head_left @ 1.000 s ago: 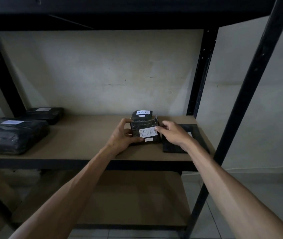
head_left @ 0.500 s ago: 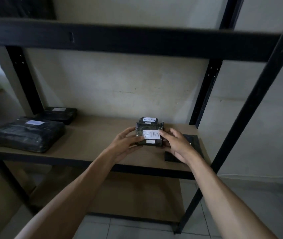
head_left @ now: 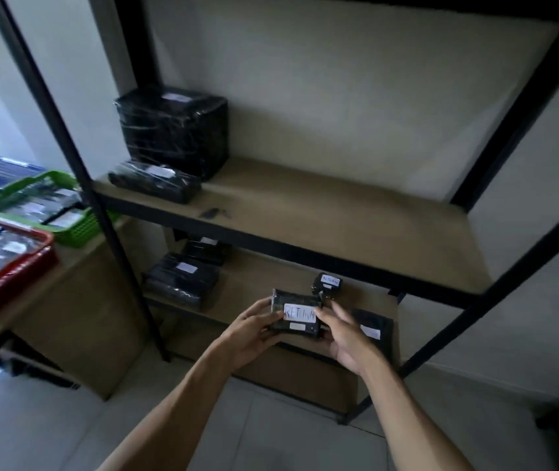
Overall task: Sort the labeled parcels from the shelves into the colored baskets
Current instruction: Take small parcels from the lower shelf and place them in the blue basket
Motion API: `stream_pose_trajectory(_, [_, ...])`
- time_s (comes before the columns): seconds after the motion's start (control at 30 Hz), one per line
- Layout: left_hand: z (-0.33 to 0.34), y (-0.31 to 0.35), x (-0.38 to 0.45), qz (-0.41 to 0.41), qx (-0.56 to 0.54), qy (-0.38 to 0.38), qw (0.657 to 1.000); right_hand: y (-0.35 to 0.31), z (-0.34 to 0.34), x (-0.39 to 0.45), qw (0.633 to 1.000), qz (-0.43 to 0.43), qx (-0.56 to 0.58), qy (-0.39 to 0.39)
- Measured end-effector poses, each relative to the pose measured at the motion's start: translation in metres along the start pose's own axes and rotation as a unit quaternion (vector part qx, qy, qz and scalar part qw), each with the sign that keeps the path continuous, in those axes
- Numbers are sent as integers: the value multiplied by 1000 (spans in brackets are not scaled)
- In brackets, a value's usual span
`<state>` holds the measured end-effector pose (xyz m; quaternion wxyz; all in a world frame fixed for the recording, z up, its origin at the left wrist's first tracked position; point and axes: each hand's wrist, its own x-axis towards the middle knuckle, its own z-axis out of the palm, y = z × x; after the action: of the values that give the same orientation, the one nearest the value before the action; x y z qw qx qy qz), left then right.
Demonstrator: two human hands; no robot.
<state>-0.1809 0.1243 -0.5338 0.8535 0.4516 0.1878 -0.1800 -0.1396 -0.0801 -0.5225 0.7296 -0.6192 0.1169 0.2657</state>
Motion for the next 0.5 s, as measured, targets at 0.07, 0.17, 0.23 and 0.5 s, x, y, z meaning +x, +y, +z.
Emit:
stream_pose_trajectory(0.07, [-10,21,-31,0,-12,8,1000,-18,31,-19,1000,20,13,-20])
stream_pose_trajectory(0.17, [-33,58,-70,3,-44,17,999,-34,83,-33,998,34,25,-51])
stream_pose_trajectory(0.23, [-55,85,-90,11,-57,20,998,-39,121,-34,996,37,45,-68])
stream_pose_trajectory(0.5, [-185,191,-160,104,-18,0,994,-43,319,-13,986,20,137,-97])
